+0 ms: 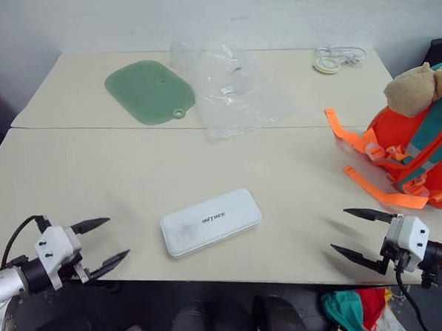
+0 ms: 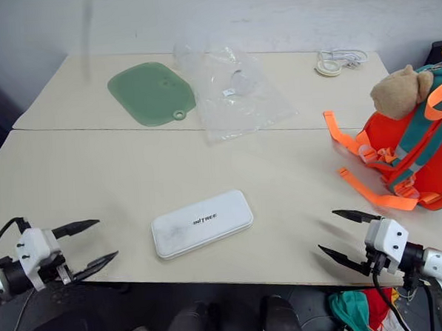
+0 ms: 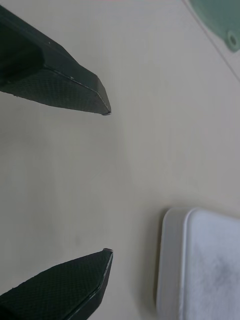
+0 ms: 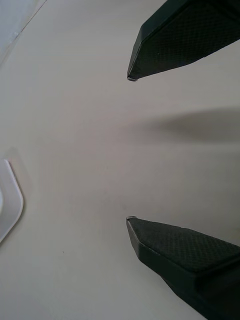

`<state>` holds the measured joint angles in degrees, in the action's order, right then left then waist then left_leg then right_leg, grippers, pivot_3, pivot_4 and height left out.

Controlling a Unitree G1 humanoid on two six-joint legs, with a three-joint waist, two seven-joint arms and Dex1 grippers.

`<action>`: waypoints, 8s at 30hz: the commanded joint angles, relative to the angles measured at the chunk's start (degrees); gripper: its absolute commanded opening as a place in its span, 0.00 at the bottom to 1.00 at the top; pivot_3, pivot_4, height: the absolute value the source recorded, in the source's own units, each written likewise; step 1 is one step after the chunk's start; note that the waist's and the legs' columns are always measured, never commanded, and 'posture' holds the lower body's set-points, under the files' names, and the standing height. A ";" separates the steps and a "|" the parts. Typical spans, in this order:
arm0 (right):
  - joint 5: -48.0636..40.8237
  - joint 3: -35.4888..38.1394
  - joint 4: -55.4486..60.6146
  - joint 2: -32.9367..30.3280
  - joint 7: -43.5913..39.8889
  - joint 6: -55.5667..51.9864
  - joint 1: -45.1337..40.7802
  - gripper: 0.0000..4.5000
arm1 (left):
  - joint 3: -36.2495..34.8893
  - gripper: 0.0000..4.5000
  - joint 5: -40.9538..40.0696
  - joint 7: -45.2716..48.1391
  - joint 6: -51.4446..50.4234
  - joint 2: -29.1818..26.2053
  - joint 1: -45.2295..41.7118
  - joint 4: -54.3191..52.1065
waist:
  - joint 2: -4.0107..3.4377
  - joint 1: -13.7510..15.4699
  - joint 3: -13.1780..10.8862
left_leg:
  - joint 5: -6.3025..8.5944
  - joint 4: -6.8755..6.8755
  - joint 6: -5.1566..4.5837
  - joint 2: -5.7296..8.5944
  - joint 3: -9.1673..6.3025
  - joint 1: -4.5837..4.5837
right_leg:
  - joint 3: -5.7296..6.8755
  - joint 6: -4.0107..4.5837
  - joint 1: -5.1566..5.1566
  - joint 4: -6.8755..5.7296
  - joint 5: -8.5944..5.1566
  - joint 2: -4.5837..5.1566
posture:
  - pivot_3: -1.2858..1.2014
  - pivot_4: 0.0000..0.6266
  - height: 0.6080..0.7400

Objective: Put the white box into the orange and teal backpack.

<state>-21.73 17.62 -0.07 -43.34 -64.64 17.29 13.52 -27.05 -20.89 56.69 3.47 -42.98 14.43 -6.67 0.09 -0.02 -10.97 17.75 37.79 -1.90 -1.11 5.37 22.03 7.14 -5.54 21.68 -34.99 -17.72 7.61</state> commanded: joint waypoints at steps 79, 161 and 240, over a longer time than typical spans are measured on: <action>13.74 -26.34 5.99 6.01 7.77 -15.43 -24.03 0.00 | 21.47 0.75 -25.21 -15.61 -95.97 3.83 -53.91 28.81 | 0.21 -0.04 -0.12 | -0.22 0.24 0.23 0.13 0.17 -0.34 | -0.33 0.04 -0.03 -0.94 -0.16 -0.16 | 0.52 0.24 1.00; -46.68 -5.37 23.75 3.68 10.22 -66.09 -36.77 0.10 | -7.30 0.28 -30.52 -3.26 -43.79 -0.83 -21.51 2.49 | 0.35 -0.71 -0.29 | -0.22 -0.18 -0.14 0.17 0.75 0.35 | -0.85 -0.09 0.94 -0.58 0.03 0.04 | 0.52 0.24 1.00; -30.58 -13.07 18.82 8.31 6.19 -59.00 -34.38 0.10 | 25.61 0.85 -16.04 8.36 -38.88 10.85 -56.63 -5.60 | 0.55 0.91 -0.37 | -0.18 1.25 -0.64 0.39 0.32 1.16 | -0.42 -0.70 0.88 -0.81 0.38 -0.19 | 0.52 0.24 1.00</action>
<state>-52.10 4.67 17.70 -35.36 -58.21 -42.58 -20.02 -1.11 -36.28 65.87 -35.99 -31.74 -42.82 -9.64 0.64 0.89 -11.34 17.56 39.03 -2.52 -0.73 5.69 23.19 6.72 -6.24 22.57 -35.80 -17.35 7.42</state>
